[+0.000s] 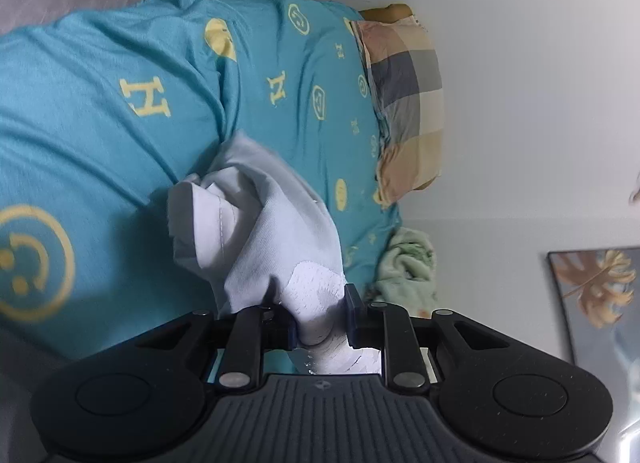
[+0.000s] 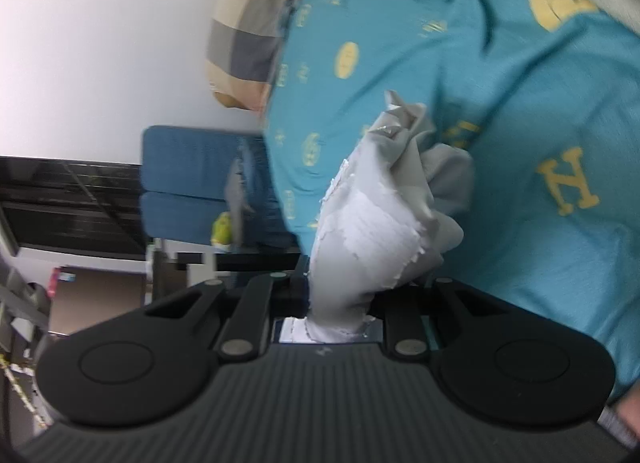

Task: Fold clothes
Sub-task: 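Lift the folded shirt with both grippers and carry it onto the green blanket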

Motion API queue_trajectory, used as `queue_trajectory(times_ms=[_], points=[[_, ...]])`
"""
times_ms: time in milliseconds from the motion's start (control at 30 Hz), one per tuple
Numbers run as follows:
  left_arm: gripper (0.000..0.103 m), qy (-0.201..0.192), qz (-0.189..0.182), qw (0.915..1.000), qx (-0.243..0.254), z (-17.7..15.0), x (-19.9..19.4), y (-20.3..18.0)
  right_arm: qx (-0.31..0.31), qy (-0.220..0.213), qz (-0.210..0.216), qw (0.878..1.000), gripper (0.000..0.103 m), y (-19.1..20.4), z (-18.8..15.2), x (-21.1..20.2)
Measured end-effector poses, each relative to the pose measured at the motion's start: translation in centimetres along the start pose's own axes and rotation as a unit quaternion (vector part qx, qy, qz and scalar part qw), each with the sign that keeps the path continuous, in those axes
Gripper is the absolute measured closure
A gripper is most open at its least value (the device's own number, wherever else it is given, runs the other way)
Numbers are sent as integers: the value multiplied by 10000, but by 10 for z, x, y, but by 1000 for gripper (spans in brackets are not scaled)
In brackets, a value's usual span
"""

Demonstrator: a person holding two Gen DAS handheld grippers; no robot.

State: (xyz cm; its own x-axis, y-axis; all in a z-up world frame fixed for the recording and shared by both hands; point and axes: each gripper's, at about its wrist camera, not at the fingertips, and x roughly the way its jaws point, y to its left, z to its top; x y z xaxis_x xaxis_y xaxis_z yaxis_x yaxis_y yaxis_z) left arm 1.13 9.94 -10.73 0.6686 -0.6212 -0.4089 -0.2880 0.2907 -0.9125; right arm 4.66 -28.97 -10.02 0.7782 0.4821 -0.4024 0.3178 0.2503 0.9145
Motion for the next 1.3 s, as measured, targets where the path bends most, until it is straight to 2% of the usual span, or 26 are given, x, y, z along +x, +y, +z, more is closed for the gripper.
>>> queue_trajectory(times_ms=[167,300,433,533,633,800,833,900,967,1000,1133,1200,1300], points=[[81,50,-130,9994,311,-16,8,-77,53,-131,289,9995,83,33,36,-40],[81,313,-326,9971,604,-40,49,-144,217,-487,449,9976,83,46,86,-83],[81,857,-531,9901,976,-73,125,-215,220,-1118,490,9923,83,56,153,-139],[81,1373,-732,9791,1309,-107,188,-275,140,-1742,484,9834,83,66,205,-191],[80,1785,-999,9634,1735,-148,246,-335,-3,-2402,513,9694,83,77,250,-243],[80,2255,-1489,9340,2337,-226,315,-405,-301,-3338,613,9402,83,77,302,-315],[80,2323,-1584,9274,2469,-240,327,-413,-347,-3392,417,9391,83,67,305,-319],[80,2396,-1537,9198,2702,-266,346,-413,-437,-3496,25,9359,83,46,311,-328],[80,2519,-1276,9097,3044,-286,364,-396,-525,-3593,-368,9310,83,26,317,-336],[80,2602,-1108,9049,3181,-294,374,-384,-400,-3491,-603,9343,83,8,318,-334],[80,3008,-403,9020,3070,-305,388,-314,345,-2876,-1200,9496,83,-64,309,-315],[79,3057,-253,9008,3072,-307,387,-289,487,-2701,-1356,9520,83,-87,302,-306],[76,3083,-145,9022,3012,-302,383,-270,485,-2712,-1303,9524,82,-92,299,-303]])
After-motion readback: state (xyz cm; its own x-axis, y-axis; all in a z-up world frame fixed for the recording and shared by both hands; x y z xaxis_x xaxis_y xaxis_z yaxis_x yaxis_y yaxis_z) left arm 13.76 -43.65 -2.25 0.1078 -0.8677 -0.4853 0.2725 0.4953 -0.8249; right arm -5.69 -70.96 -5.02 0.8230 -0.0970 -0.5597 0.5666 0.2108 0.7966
